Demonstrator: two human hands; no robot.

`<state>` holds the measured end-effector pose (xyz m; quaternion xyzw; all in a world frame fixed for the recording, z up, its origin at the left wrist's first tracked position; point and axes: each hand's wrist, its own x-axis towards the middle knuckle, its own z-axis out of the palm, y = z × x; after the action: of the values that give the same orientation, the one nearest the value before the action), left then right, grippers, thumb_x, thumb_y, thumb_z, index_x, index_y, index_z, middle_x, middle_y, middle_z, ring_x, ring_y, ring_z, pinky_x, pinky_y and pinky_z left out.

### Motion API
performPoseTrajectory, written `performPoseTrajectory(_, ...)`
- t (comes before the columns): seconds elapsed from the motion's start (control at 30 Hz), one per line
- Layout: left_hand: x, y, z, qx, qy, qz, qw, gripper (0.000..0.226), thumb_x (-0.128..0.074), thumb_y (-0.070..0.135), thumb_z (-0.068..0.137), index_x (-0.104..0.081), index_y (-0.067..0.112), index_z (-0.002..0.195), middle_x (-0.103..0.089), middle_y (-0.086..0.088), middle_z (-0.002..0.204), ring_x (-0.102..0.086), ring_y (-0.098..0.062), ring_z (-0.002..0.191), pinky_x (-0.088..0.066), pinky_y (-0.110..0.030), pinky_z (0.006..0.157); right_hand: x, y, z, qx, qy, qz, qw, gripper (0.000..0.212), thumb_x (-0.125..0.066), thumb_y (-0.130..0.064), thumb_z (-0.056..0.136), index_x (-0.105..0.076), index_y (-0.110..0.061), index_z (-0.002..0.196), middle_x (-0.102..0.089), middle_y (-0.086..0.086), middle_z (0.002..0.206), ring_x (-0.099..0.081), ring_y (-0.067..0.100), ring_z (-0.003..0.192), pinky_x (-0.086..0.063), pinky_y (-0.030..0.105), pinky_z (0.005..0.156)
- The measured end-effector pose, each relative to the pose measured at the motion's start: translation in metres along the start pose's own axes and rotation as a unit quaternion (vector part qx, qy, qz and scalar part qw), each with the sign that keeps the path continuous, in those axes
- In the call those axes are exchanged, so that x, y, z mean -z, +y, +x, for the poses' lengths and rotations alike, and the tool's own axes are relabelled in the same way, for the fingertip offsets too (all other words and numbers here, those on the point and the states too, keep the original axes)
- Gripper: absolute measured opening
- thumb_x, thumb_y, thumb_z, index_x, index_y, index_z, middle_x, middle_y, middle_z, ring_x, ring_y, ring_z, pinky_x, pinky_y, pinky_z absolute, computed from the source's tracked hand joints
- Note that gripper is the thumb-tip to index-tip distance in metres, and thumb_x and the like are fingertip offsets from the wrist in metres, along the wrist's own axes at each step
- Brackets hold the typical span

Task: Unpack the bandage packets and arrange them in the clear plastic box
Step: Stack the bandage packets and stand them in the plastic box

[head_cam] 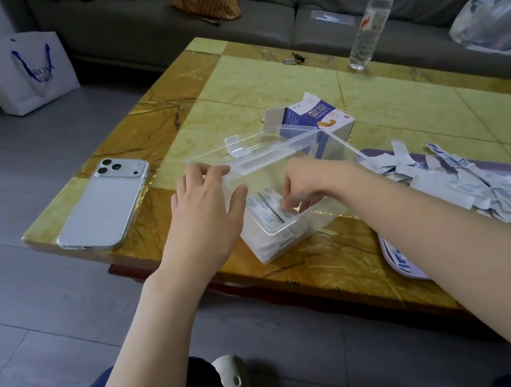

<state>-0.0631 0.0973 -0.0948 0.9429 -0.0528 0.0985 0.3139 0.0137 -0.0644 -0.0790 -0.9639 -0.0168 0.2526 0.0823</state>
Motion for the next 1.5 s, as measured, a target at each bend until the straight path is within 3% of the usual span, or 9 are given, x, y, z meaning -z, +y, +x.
performPoseTrajectory(0.43, 0.001, 0.003, 0.001, 0.013, 0.001, 0.001, 1.0, 0.043, -0.041, 0.036, 0.097, -0.038, 0.02, 0.137, -0.035, -0.001, 0.13, -0.03, -0.017, 0.121, -0.025, -0.029, 0.099, 0.001, 0.001, 0.001, 0.042, 0.04, -0.021, 0.998, 0.019, -0.058, -0.019, 0.088, -0.07, -0.007, 0.097, -0.072, 0.007, 0.093, -0.07, 0.022, 0.082, -0.057, 0.038, 0.081)
performPoseTrajectory(0.63, 0.001, 0.016, 0.002, 0.017, 0.059, 0.045, 0.997, 0.036, -0.041, 0.026, 0.097, -0.042, 0.019, 0.133, -0.041, -0.004, 0.132, -0.033, -0.022, 0.121, -0.024, -0.033, 0.099, 0.01, 0.014, -0.029, 0.099, 0.257, 0.002, 0.961, 0.024, -0.044, -0.026, 0.097, -0.065, -0.016, 0.101, -0.068, 0.0, 0.097, -0.062, 0.02, 0.087, -0.051, 0.035, 0.077)
performPoseTrajectory(0.8, -0.01, 0.048, -0.001, -0.113, 0.113, -0.006, 0.987, 0.027, -0.047, 0.009, 0.093, -0.053, 0.013, 0.119, -0.053, -0.003, 0.115, -0.043, -0.02, 0.108, -0.026, -0.025, 0.089, 0.003, 0.053, -0.069, 0.195, 0.478, 0.05, 0.855, 0.018, -0.046, -0.017, 0.097, -0.057, -0.012, 0.111, -0.061, -0.001, 0.095, -0.05, 0.009, 0.081, -0.045, 0.027, 0.064)
performPoseTrajectory(0.9, -0.027, 0.069, -0.004, -0.183, 0.083, -0.041, 0.979, 0.027, -0.045, 0.009, 0.091, -0.057, 0.011, 0.114, -0.057, -0.003, 0.112, -0.045, -0.02, 0.108, -0.034, -0.029, 0.09, -0.013, 0.092, -0.082, 0.184, 0.522, 0.024, 0.832, 0.013, -0.051, -0.013, 0.094, -0.056, -0.007, 0.105, -0.058, 0.002, 0.091, -0.05, 0.01, 0.078, -0.042, 0.025, 0.059)
performPoseTrajectory(1.0, -0.045, 0.089, -0.007, -0.256, 0.048, -0.045, 0.964, 0.027, -0.042, 0.012, 0.088, -0.059, 0.011, 0.109, -0.058, -0.003, 0.105, -0.048, -0.019, 0.1, -0.035, -0.029, 0.085, -0.03, 0.134, -0.086, 0.115, 0.499, 0.034, 0.859, 0.015, -0.05, -0.012, 0.094, -0.053, -0.007, 0.108, -0.056, 0.004, 0.093, -0.054, 0.019, 0.084, -0.045, 0.03, 0.062)
performPoseTrajectory(1.17, -0.084, 0.117, -0.015, -0.356, -0.056, 0.002, 0.933, 0.024, -0.042, 0.015, 0.088, -0.062, 0.014, 0.102, -0.061, -0.002, 0.096, -0.057, -0.023, 0.084, -0.034, -0.028, 0.074, -0.041, 0.199, -0.083, -0.024, 0.366, 0.059, 0.928, 0.049, -0.053, -0.02, 0.092, -0.034, -0.008, 0.136, -0.041, 0.01, 0.137, -0.034, 0.023, 0.129, -0.03, 0.03, 0.103)
performPoseTrajectory(1.33, -0.121, 0.125, -0.016, -0.359, -0.16, 0.085, 0.915, 0.034, -0.037, 0.025, 0.099, -0.044, 0.019, 0.132, -0.047, 0.0, 0.129, -0.045, -0.022, 0.116, -0.034, -0.033, 0.097, -0.034, 0.226, -0.074, -0.026, 0.276, 0.039, 0.96, 0.067, -0.06, -0.023, 0.087, -0.024, -0.014, 0.144, -0.029, 0.008, 0.148, -0.023, 0.022, 0.137, -0.02, 0.03, 0.11)
performPoseTrajectory(1.5, -0.147, 0.128, -0.009, -0.351, -0.194, 0.136, 0.906, 0.035, -0.042, 0.025, 0.097, -0.042, 0.019, 0.132, -0.043, -0.002, 0.135, -0.039, -0.022, 0.122, -0.028, -0.032, 0.099, -0.03, 0.235, -0.05, -0.018, 0.187, -0.009, 0.982, 0.071, -0.05, -0.008, 0.087, -0.015, -0.023, 0.148, -0.011, 0.003, 0.157, -0.005, 0.027, 0.145, -0.011, 0.045, 0.117)
